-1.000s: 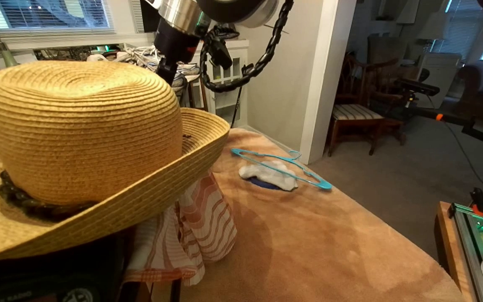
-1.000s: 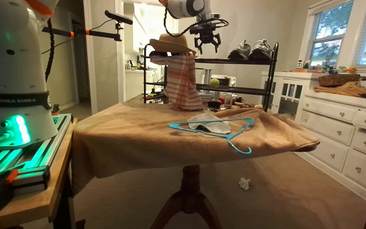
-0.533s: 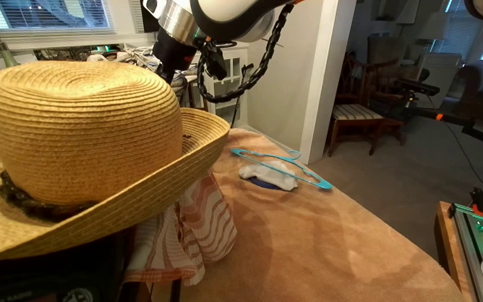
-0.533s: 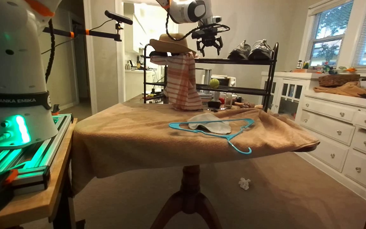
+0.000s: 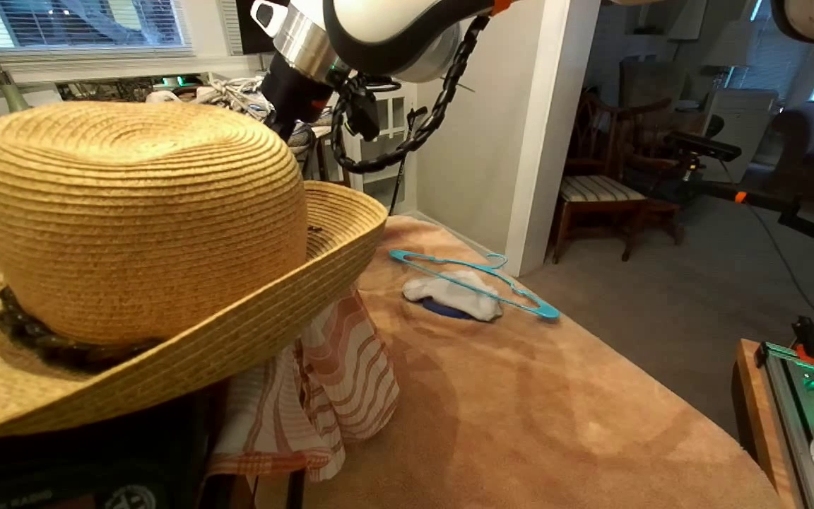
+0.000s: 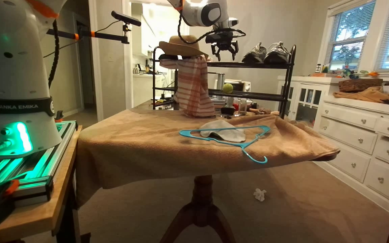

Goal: Put the yellow pencil on the bottom shelf of the rack.

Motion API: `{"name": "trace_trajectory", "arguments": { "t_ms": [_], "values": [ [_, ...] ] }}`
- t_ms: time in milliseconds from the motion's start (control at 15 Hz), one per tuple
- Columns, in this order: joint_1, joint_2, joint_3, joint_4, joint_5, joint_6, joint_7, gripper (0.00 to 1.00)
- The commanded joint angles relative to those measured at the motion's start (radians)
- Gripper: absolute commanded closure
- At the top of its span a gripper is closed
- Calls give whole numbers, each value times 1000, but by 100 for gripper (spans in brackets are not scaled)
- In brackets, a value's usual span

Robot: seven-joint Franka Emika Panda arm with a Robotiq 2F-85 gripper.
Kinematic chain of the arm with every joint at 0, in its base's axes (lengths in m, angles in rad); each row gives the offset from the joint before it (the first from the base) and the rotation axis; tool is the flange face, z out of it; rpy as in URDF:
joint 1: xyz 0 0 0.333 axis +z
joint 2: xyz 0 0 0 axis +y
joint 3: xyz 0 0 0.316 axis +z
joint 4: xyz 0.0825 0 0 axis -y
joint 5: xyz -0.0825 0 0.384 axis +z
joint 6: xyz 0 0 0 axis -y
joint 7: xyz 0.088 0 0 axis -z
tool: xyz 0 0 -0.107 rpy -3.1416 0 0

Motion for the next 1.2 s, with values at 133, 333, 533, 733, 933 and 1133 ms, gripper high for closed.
{"name": "trace_trajectory", "arguments": {
  "t_ms": [133, 333, 533, 733, 933, 1133],
  "values": [
    [-24, 26, 47, -3, 33, 54, -30, 35],
    [-26, 34, 58, 0, 31, 69, -29, 41],
    [-29, 35, 57, -3, 26, 74, -24, 38],
    [-35, 36, 54, -7, 26, 79, -21, 42],
    [-39, 39, 53, -6, 26, 89, -16, 50],
    [-43, 42, 58, -5, 30, 99, -16, 55]
  ]
}}
